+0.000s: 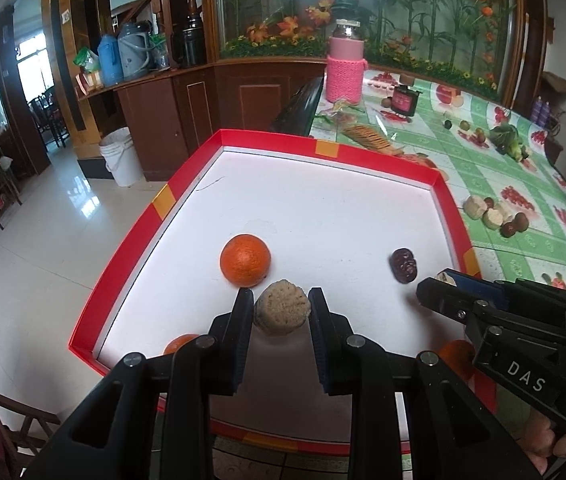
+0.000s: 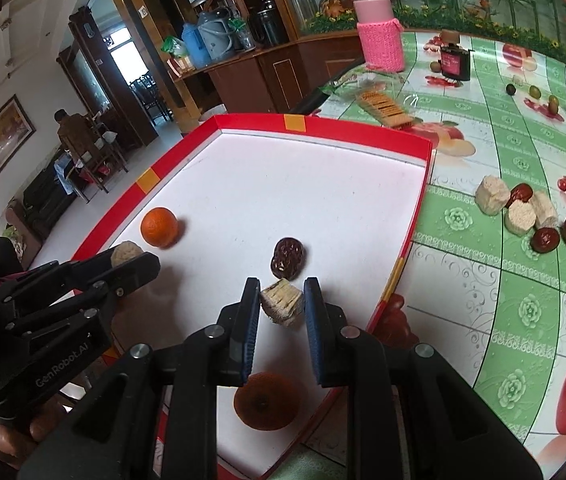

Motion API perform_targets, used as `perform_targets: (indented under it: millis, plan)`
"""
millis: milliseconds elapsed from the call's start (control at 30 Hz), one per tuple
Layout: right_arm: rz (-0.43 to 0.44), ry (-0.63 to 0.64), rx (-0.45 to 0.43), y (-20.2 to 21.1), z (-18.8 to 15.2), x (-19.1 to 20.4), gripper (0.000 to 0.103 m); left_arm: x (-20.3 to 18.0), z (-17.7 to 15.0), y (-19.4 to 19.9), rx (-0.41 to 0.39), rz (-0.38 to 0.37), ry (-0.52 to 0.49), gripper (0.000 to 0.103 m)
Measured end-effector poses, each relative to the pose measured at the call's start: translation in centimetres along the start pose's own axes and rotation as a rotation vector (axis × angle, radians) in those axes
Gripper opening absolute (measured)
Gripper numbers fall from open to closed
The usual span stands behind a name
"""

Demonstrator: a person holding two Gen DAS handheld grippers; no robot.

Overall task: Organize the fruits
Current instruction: 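Carry both beige cakes into the white tray and open both tools, then withdraw both open tools from the tray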

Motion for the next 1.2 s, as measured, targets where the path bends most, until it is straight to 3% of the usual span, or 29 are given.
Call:
perform_targets:
  millis: [267,467,667,1200]
  plan:
    - [-0.01,0.003,0.014,0.0,-0.1,0.1,0.025,0.3,-0.1,-0.2,-0.005,0.078,-0.013,0.029]
    - [-0.012,-0.015,-0.002,0.9,0.0,-0.3,0.041,0.7,-0.1,0.2,-0.028,0.148,-0.01,0.061]
    - [-0.03,-0.04,-0.054,3.0,0.2,-1.5,0.048,0.6,0.0,0.6,-0.042,0.182,-0.011,0.074]
    - [-0.066,-0.189,-0.091,5.4,-0.5,-7.0,0.054,-1.1,0.7,2.2,-0.087,0.186,-0.047,0.079]
Point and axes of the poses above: each gripper's, at about its wrist camera, not at the fingertips, and y roughly against the way its jaws point, x to its left, z to its top, the point moved 4 cm from there along -y, roughly the way its jaws point, and after that the axes turned 8 degrees about y, right-handed, at the moved point
